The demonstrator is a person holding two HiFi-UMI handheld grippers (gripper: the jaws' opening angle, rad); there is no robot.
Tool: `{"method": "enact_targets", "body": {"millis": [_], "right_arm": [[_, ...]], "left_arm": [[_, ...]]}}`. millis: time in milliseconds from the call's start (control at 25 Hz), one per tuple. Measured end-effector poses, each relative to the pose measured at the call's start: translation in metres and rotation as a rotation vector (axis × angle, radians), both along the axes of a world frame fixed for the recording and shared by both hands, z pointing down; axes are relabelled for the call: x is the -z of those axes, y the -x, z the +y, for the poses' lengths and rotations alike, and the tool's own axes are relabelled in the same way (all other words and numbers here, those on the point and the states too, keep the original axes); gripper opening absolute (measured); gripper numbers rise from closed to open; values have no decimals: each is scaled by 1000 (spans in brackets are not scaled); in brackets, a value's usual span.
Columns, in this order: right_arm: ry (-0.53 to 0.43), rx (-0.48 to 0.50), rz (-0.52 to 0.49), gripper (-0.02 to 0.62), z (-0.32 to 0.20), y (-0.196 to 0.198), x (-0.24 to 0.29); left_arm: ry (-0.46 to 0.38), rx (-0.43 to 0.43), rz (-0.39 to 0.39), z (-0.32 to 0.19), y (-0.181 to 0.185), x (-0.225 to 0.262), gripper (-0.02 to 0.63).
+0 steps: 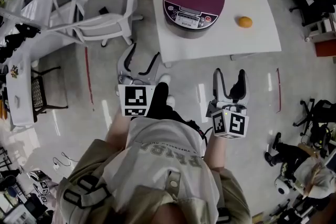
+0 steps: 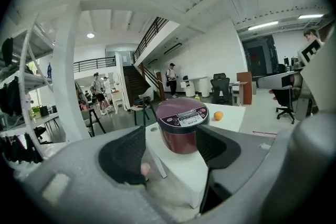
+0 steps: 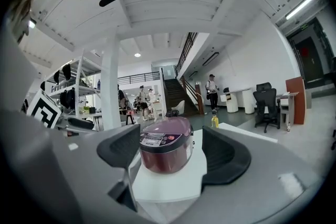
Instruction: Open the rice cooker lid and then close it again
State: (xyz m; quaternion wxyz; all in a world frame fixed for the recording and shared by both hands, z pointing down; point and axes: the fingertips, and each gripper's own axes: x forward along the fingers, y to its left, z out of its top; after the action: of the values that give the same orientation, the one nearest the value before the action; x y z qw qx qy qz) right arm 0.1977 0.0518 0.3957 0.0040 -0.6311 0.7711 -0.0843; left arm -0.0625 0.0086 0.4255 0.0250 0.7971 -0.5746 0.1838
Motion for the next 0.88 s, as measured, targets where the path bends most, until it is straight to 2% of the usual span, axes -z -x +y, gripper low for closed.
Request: {"method": "enact_targets", "body": {"millis": [160, 360, 560, 760, 880], "right_arm": [[15, -3, 17, 345, -23, 1, -7], [33, 53, 57, 345, -54, 14, -11], [72, 166, 141, 345, -89, 39, -19], [124, 311, 267, 345, -117, 66, -30], [166, 401, 354, 345, -129, 81, -39]], "left_arm": [[13, -63, -7, -27, -9, -8, 326], [23, -178, -68, -61, -22, -15, 357], [24, -319, -146, -91, -36, -18, 367], [48, -491, -299, -111, -51, -35, 393], [49, -582, -365, -117, -59, -42, 394]]}}
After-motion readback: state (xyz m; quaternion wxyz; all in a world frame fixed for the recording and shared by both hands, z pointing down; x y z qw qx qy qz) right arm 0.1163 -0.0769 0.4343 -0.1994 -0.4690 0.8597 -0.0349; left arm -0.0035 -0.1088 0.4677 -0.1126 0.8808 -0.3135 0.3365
